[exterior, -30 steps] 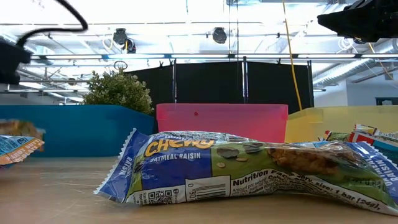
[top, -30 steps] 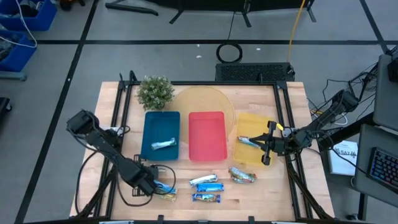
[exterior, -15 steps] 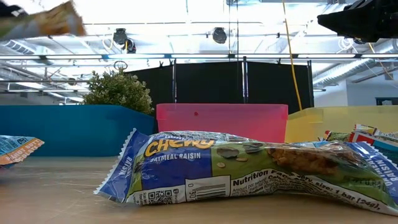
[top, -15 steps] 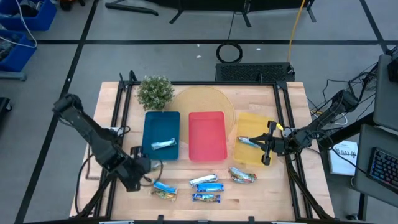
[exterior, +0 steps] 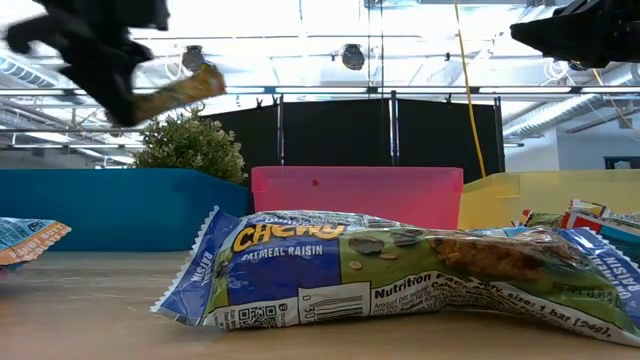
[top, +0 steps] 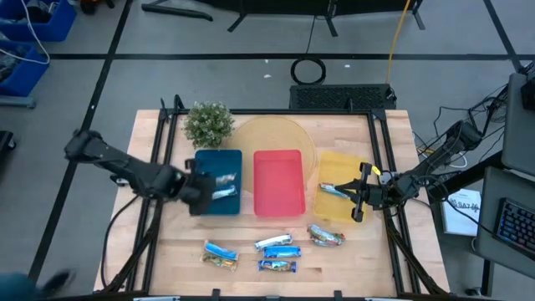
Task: Pick and place Granola Bars by type
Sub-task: Put the yellow granola bar into the blue bin
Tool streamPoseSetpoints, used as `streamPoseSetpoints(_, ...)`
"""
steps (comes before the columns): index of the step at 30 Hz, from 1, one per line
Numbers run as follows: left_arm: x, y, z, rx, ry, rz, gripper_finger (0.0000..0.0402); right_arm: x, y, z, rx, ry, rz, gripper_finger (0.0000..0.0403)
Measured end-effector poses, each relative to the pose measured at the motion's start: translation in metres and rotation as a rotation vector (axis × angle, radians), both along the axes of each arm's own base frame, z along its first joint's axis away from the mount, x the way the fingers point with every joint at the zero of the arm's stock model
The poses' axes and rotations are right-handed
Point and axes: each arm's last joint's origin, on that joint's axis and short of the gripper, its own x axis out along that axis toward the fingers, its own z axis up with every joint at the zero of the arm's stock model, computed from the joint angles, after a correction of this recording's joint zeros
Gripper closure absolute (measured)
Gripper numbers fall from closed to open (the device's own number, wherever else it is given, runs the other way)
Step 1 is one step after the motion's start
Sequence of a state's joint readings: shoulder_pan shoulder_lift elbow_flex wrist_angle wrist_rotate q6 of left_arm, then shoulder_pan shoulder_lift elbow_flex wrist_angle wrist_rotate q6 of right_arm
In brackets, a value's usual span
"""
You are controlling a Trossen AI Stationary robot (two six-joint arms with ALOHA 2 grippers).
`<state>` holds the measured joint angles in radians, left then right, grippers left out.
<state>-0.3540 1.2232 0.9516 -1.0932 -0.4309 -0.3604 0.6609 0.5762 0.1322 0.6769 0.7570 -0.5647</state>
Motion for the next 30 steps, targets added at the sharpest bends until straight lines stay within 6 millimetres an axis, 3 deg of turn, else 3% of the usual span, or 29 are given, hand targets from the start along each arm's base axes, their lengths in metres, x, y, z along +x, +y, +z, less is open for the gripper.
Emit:
streamPoseSetpoints(7, 0.024, 0.027, -0.027, 0.001, 0.212, -0.003, 0.0371, 0.0, 0.0, 0.0, -0.02, 0.002, -0.002, 0.0403)
streamPoseSetpoints(17, 0.044, 0.024, -0.071, -0.03, 0.454, -0.049, 0.0351, 0.0, 0.0, 0.0, -0.074, 0.007, -0.008, 0.0403)
streamPoseSetpoints(24, 0.048, 0.02, -0.089, -0.103, 0.548, -0.068, 0.037, 0.0, 0.0, 0.0, -0.049, 0.005, -0.005, 0.0403)
streamPoseSetpoints(27, 0.047, 0.02, -0.089, -0.114, 0.554, -0.03, 0.0348, 0.0, 0.0, 0.0, -0.049, 0.005, -0.006, 0.0403)
streamPoseSetpoints(30, 0.043, 0.021, -0.083, -0.111, 0.575, 0.015, 0.0295, 0.0, 0.0, 0.0, -0.045, 0.005, -0.005, 0.0403)
